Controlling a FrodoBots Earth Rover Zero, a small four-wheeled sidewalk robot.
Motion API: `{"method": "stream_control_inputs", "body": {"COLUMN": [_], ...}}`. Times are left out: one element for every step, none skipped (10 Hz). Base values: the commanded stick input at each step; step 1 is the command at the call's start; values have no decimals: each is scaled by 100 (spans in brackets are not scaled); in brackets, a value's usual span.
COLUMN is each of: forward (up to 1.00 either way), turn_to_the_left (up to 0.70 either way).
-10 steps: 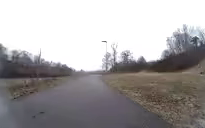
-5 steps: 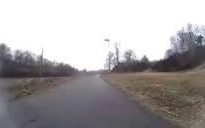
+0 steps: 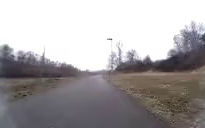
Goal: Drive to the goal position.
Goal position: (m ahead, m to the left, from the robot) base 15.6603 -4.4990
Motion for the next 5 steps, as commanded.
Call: {"method": "stream_control_inputs", "body": {"forward": [70, 70, 70, 70, 70], "turn_to_the_left": [0, 0, 0, 0, 0]}}
